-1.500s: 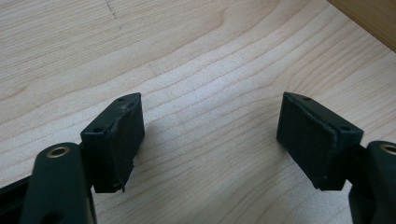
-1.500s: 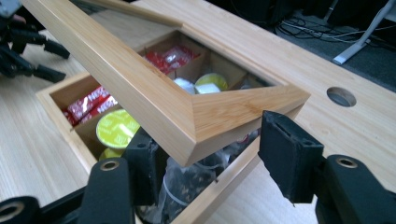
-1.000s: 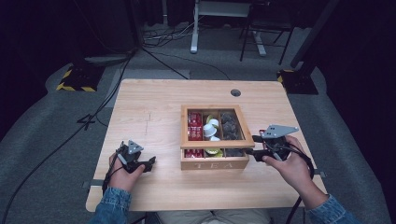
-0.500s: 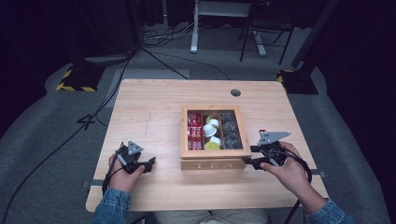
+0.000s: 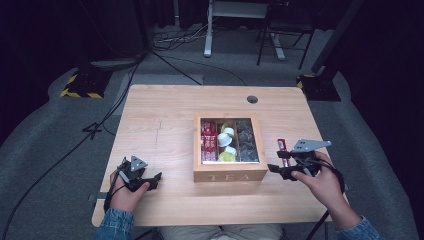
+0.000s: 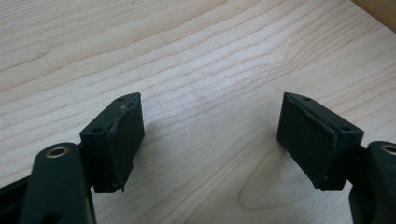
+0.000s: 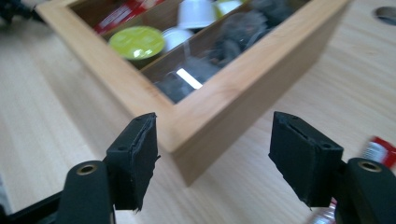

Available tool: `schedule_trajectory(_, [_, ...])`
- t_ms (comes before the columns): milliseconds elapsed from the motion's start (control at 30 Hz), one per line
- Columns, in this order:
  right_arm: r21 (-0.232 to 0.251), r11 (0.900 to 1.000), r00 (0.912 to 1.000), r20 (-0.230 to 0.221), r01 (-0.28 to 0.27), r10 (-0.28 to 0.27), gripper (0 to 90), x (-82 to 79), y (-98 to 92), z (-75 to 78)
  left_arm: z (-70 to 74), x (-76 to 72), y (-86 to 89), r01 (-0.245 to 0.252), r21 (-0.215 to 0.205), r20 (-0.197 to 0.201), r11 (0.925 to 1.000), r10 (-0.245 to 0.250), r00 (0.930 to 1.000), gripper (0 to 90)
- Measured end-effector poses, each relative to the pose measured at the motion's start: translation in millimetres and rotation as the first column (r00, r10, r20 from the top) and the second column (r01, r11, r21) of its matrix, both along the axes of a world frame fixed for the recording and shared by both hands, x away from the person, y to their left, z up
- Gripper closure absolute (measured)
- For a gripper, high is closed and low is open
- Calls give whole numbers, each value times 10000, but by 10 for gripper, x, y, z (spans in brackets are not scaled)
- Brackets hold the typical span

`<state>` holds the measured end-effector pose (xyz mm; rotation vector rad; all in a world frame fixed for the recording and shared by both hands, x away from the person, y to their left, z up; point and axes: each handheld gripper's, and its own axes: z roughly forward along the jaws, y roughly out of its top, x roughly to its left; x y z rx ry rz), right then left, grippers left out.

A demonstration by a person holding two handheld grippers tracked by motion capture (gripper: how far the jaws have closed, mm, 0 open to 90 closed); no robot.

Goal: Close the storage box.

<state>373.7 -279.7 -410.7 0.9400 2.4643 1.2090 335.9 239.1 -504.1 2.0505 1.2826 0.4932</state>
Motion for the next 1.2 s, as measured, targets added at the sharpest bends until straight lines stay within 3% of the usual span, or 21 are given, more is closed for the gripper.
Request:
schedule_trajectory(233, [317,9933,9937,116,1114,-1118,325,64,-326,46,-3,-10,49,37,-81,4,10000,-37,10000,233])
schedule_trajectory(433, [183,9768,9770,-20,2132,-2132,325,135,-670,-64,-2,-6,95,197,-36,16,9998,-197,9998,233])
schedule_trajectory(467, [-63,9716,9716,67,2367,-2366,325,145,-737,-107,-2,-4,102,214,-8,17,9998,-214,9998,226])
schedule_trajectory(500, [-63,9716,9716,67,2367,-2366,325,145,-737,-107,-2,-4,102,214,-8,17,9998,-214,9998,224])
schedule_trajectory(900, [-647,9387,9403,-137,3387,-3402,325,196,-1072,-521,0,-1,136,223,-4,-36,9998,-223,9997,218])
schedule_trajectory(967, [-800,9279,9301,-189,3642,-3667,325,195,-1148,-652,-1,-2,138,154,-22,-39,9999,-154,9999,214])
schedule_trajectory(1133, [-923,9178,9203,-276,3863,-3901,325,179,-1208,-795,-1,6,158,165,2,-31,9999,-165,9999,214])
schedule_trajectory(1200, [-994,9146,9188,-63,3920,-3946,299,161,-1221,-876,-1,7,158,153,-12,-33,9999,-153,9999,211])
